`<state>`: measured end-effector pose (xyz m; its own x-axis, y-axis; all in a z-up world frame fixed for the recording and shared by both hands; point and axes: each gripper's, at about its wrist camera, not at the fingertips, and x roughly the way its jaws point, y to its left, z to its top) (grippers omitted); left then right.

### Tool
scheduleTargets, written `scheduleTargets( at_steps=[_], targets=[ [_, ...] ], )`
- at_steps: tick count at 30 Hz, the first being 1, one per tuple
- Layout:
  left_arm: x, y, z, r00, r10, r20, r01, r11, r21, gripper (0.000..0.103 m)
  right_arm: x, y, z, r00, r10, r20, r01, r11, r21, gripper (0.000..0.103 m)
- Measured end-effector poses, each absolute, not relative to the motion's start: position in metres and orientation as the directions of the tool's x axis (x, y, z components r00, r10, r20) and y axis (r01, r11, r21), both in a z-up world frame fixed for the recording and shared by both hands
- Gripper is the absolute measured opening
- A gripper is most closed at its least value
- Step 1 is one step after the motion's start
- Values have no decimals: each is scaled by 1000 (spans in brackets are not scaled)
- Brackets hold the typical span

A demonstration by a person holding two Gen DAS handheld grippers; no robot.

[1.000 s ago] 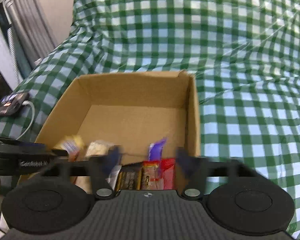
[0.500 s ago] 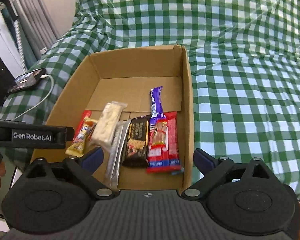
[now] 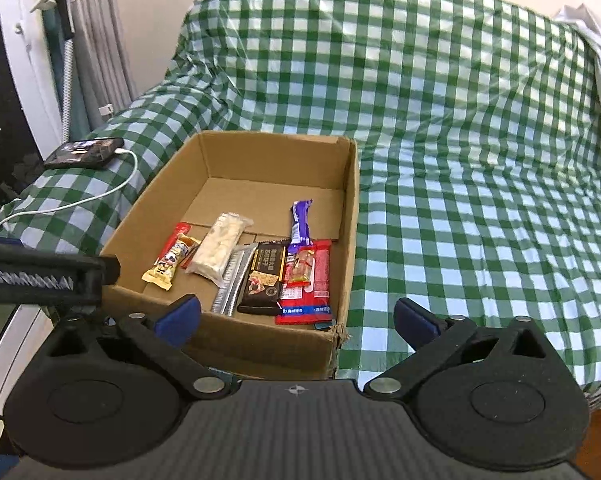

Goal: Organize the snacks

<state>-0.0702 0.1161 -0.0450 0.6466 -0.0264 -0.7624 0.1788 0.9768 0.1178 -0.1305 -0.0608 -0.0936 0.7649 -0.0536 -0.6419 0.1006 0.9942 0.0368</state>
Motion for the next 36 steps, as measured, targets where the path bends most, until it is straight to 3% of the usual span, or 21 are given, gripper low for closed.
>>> scheduleTargets(
  at_steps=[4, 7, 36],
  targets=[
    [-84, 123, -48, 644, -29, -765, 147, 985, 87, 103, -147, -57, -91, 795, -77, -601, 99, 995, 3, 102],
    [-96, 124, -49, 678, 20, -735, 111, 985, 130, 103, -157, -57, -91, 806, -39, -590, 73, 997, 34, 102],
    [-111, 129, -51, 671, 51, -740, 117, 978, 174, 103, -170, -45, -86, 806, -90, -585, 111, 994, 0, 102]
  ],
)
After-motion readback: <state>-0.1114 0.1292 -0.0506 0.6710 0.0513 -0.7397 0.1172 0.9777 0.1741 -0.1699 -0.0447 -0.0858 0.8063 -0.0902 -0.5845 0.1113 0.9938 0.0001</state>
